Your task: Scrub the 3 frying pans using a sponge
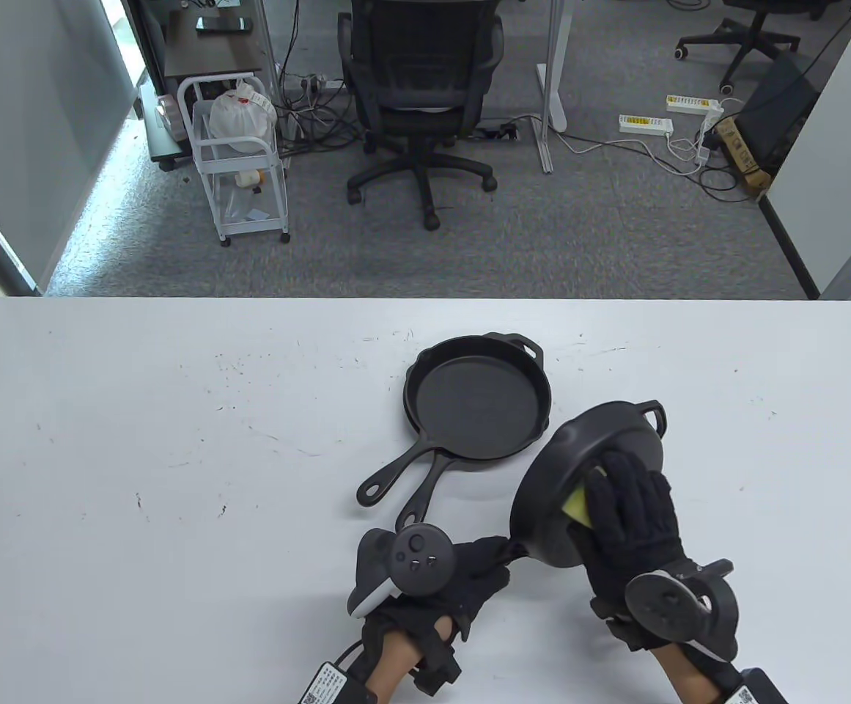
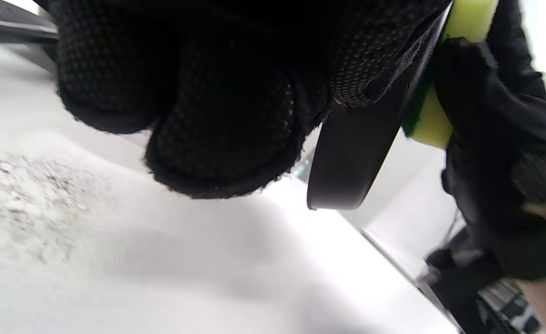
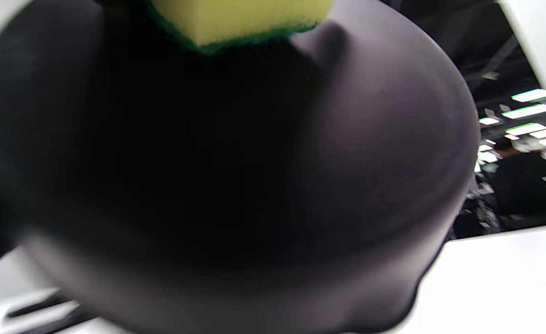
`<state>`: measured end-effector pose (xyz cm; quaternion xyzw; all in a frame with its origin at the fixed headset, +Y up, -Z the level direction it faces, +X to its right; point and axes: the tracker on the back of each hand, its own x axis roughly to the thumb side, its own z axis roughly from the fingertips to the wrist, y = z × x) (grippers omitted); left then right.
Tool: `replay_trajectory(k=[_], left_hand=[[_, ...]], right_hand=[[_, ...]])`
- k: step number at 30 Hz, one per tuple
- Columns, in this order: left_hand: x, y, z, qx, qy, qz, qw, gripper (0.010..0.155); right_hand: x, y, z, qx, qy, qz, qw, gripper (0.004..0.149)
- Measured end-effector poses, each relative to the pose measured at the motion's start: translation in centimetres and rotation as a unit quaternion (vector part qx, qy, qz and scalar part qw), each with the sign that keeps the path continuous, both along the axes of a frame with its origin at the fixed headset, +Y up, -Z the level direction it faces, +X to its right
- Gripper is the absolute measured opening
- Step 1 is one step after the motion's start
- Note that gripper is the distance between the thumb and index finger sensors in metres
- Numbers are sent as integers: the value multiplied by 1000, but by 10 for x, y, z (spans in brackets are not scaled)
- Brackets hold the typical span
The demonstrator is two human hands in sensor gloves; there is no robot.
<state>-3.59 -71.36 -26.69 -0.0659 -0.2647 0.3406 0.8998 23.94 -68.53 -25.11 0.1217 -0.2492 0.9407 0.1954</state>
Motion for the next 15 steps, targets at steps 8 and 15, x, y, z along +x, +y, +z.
replay_trajectory(k=[8,15], left_hand=[[-4,0,-1,3,14,27,1000,56],[-20,12,0,40,94,64,993,57]], right_hand=[[34,-8,-20,-57,-68,-45,995,70],[34,-4,-21,-68,-83,-20,994,68]])
